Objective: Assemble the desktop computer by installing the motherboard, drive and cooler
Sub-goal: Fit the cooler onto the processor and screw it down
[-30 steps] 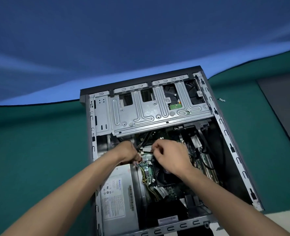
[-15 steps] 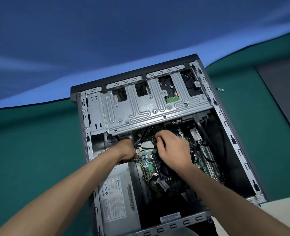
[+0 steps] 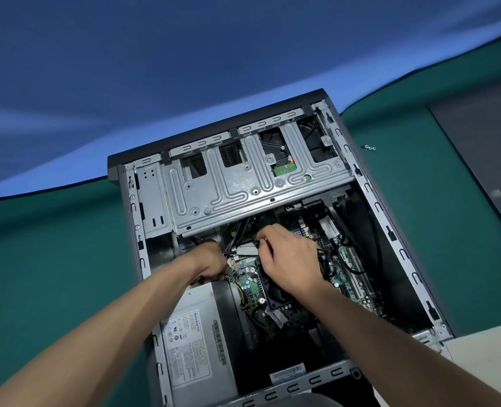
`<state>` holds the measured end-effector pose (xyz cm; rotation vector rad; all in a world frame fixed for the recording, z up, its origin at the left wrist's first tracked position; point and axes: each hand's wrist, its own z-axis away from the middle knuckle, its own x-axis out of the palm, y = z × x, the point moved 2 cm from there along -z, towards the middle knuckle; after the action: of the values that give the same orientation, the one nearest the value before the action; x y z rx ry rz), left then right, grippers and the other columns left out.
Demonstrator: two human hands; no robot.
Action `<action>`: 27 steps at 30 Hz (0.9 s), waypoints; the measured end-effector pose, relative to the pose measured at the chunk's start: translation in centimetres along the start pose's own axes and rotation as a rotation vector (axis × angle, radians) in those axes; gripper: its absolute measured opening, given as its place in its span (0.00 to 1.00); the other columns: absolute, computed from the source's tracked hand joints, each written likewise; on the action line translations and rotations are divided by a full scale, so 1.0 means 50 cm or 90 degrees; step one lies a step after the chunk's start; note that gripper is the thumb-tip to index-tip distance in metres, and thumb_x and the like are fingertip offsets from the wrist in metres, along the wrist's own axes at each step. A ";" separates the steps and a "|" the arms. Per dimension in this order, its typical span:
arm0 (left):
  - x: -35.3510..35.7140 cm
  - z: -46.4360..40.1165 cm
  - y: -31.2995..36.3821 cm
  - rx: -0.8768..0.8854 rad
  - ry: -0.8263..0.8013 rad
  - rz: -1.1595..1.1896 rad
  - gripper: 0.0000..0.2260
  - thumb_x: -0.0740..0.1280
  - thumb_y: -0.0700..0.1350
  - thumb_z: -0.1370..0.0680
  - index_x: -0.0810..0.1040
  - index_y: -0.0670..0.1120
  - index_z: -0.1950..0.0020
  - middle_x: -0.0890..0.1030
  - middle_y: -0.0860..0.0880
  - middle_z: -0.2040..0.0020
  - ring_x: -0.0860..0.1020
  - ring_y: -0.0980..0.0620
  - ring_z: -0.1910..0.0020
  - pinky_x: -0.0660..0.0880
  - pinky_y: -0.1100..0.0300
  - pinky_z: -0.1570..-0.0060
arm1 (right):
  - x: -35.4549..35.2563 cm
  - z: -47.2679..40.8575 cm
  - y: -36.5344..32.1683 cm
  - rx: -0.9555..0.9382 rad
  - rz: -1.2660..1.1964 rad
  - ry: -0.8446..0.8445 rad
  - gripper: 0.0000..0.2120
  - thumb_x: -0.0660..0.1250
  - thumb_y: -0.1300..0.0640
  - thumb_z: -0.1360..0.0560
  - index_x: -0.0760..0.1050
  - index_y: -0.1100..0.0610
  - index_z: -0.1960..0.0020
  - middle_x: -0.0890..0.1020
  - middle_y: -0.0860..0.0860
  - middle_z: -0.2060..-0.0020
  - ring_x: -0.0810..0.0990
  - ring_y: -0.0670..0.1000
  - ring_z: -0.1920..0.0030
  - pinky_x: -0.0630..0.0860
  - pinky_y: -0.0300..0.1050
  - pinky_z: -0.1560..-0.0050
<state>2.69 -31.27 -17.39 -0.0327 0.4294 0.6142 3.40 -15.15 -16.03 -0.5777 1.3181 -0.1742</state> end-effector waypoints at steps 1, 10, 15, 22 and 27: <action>-0.001 -0.001 0.000 -0.003 0.004 -0.002 0.03 0.65 0.37 0.24 0.78 0.38 0.56 0.74 0.49 0.77 0.68 0.55 0.81 0.64 0.64 0.81 | 0.001 0.000 -0.001 -0.002 -0.002 0.000 0.09 0.59 0.55 0.23 0.77 0.53 0.48 0.81 0.46 0.54 0.79 0.49 0.61 0.59 0.42 0.65; 0.000 0.007 0.008 -0.004 0.004 -0.044 0.12 0.64 0.36 0.23 0.74 0.41 0.68 0.71 0.50 0.79 0.64 0.57 0.88 0.60 0.68 0.85 | 0.005 0.000 0.001 -0.002 -0.020 -0.002 0.10 0.58 0.55 0.22 0.77 0.52 0.47 0.80 0.46 0.53 0.79 0.50 0.59 0.61 0.42 0.64; 0.001 0.018 0.019 -0.011 -0.008 -0.065 0.16 0.62 0.37 0.22 0.71 0.42 0.70 0.67 0.52 0.86 0.62 0.58 0.90 0.58 0.69 0.86 | 0.005 -0.002 0.001 -0.002 -0.021 0.005 0.09 0.59 0.55 0.23 0.77 0.52 0.47 0.81 0.46 0.54 0.79 0.49 0.60 0.60 0.42 0.64; 0.009 0.022 0.030 0.011 0.009 -0.039 0.15 0.59 0.33 0.22 0.70 0.40 0.70 0.66 0.51 0.87 0.61 0.57 0.91 0.57 0.69 0.88 | 0.002 -0.003 0.002 0.000 -0.026 0.008 0.09 0.59 0.55 0.23 0.77 0.52 0.48 0.80 0.46 0.54 0.79 0.50 0.59 0.60 0.42 0.64; 0.009 0.017 0.026 0.036 0.033 -0.034 0.10 0.60 0.34 0.25 0.75 0.39 0.65 0.74 0.46 0.75 0.67 0.55 0.84 0.60 0.68 0.83 | 0.004 -0.004 0.001 0.004 -0.032 0.009 0.09 0.59 0.54 0.24 0.77 0.52 0.49 0.80 0.47 0.55 0.79 0.51 0.59 0.61 0.43 0.64</action>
<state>2.59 -29.81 -16.65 -0.0060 0.4942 0.5486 3.25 -15.27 -16.27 -0.6055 1.3163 -0.2242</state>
